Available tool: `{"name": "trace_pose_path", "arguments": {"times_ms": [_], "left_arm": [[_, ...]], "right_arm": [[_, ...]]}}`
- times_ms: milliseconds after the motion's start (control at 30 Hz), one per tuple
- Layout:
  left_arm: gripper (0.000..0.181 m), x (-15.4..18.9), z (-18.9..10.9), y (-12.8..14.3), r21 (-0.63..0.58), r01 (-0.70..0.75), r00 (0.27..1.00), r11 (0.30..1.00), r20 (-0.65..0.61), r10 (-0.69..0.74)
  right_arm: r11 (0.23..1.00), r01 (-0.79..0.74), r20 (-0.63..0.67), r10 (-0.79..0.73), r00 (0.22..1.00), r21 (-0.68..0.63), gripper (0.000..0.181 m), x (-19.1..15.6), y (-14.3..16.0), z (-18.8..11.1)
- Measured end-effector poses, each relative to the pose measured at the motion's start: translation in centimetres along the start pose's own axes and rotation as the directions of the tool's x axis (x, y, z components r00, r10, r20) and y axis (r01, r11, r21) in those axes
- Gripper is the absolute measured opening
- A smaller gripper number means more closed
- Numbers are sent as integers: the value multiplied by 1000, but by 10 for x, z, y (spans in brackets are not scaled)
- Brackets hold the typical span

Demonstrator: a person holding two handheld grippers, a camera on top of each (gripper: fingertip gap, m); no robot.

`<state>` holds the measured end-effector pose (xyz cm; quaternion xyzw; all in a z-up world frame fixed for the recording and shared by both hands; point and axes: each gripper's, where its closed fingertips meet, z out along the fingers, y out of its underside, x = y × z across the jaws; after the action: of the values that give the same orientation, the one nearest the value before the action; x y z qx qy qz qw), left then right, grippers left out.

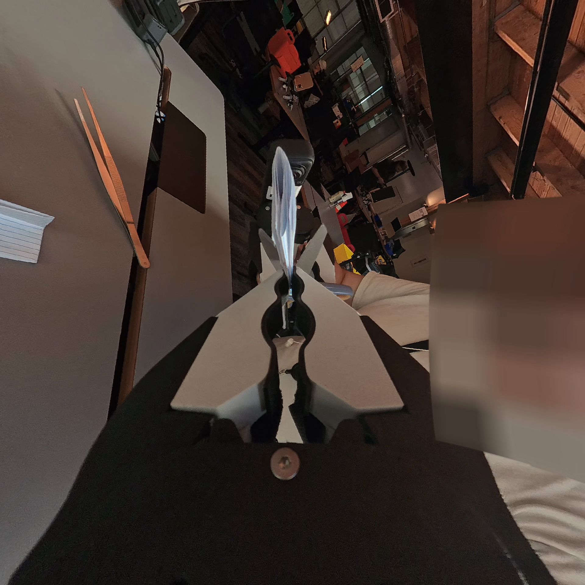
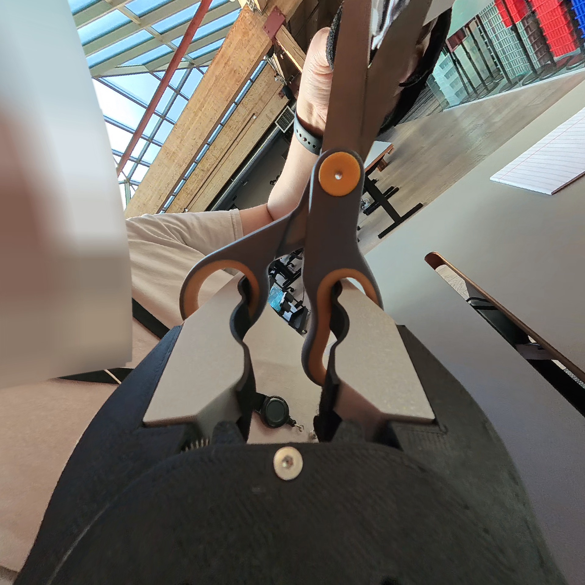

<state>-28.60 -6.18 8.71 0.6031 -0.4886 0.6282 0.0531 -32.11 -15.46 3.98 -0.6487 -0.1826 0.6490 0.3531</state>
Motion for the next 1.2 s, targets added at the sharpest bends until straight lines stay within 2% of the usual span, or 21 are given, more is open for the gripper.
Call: {"name": "trace_pose_path", "arguments": {"times_ms": [433,633,1200], "left_arm": [[0,-9,-4,1,11,0,999,1000,37,-1],[0,-14,-5,6,-30,0,997,1000,73,2],[0,-9,-1,3,0,-1,999,1000,38,1]], "right_arm": [[1000,-2,-43,1,999,-16,38,7,1,4],[999,-22,-64,20,998,-38,38,10,5,4],[1000,-1,-49,1,999,2,37,8,4,6]]}}
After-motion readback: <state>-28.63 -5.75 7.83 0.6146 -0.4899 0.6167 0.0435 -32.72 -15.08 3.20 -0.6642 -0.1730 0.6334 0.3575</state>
